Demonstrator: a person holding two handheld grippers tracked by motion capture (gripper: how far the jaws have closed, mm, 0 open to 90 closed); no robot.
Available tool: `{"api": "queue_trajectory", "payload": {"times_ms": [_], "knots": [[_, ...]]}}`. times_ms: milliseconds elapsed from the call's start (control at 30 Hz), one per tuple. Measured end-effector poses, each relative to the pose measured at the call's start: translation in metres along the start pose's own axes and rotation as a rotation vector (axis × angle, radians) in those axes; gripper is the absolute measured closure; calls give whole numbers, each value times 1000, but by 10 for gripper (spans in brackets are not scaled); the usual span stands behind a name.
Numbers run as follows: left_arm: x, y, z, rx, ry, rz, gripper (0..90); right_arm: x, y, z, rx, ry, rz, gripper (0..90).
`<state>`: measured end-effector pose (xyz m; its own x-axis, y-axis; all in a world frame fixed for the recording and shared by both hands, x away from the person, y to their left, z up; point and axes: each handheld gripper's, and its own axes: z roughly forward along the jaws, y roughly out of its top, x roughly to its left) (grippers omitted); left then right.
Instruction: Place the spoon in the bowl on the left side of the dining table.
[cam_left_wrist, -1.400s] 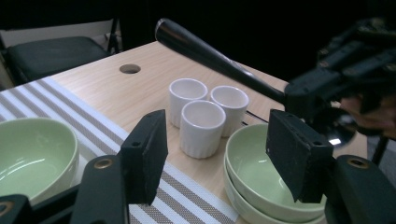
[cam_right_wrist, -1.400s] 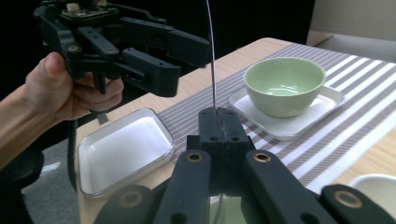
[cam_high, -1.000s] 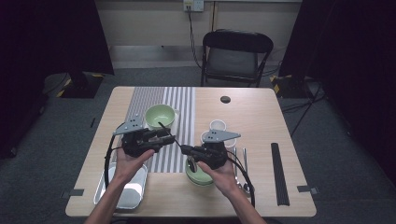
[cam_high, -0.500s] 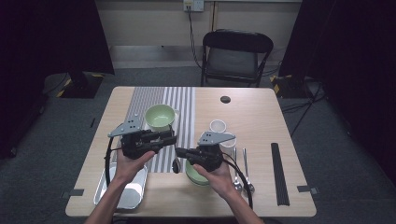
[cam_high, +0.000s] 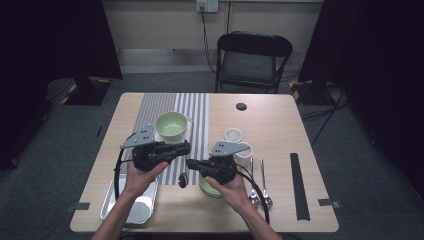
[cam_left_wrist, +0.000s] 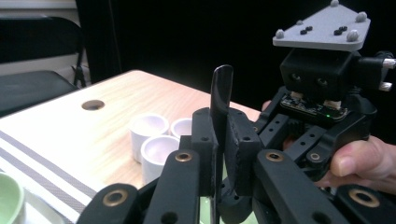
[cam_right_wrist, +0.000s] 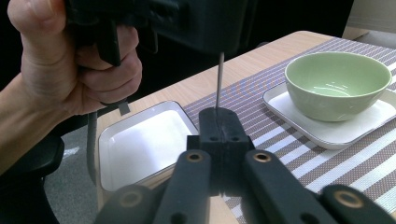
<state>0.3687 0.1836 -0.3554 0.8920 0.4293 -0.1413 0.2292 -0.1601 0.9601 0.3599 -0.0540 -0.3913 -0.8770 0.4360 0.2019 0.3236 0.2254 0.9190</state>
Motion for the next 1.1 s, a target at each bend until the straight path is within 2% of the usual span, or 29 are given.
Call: {"api": "queue_trajectory", "payload": {"times_ms": [67,133,300,433,500,533,600,733,800,867,900,1100], "knots": [[0,-1,2,4,-9,1,836,-1,-1,1,-4,-3,12,852],[0,-1,2,-1,-7,3,836,0,-2,2,2,-4,3,845],[1,0,-2,-14,-18,-7,837,1,-3,4,2,2,-6,881],[-1,1,-3,-15,-14,8,840,0,-2,4,0,7,0,896],[1,1,-5,-28,-36,-6,853,0,-2,3,-2,12,-1,900],[2,1,-5,-31,-38,-5,854,0,-2,2,-8,25,2,900],[0,2,-5,-29,-37,10,856,0,-1,2,-4,23,-4,900],[0,2,-6,-35,-34,12,859,0,0,2,-9,27,-7,900],[-1,3,-7,-41,-31,13,900,0,0,1,-14,31,-5,869],[-1,3,-6,-38,-35,7,900,1,0,1,-18,31,-8,866],[-1,2,-6,-30,-28,19,900,1,0,2,-13,28,-10,857],[2,1,-7,-38,-17,-2,900,1,-1,4,-4,30,-12,776]]}}
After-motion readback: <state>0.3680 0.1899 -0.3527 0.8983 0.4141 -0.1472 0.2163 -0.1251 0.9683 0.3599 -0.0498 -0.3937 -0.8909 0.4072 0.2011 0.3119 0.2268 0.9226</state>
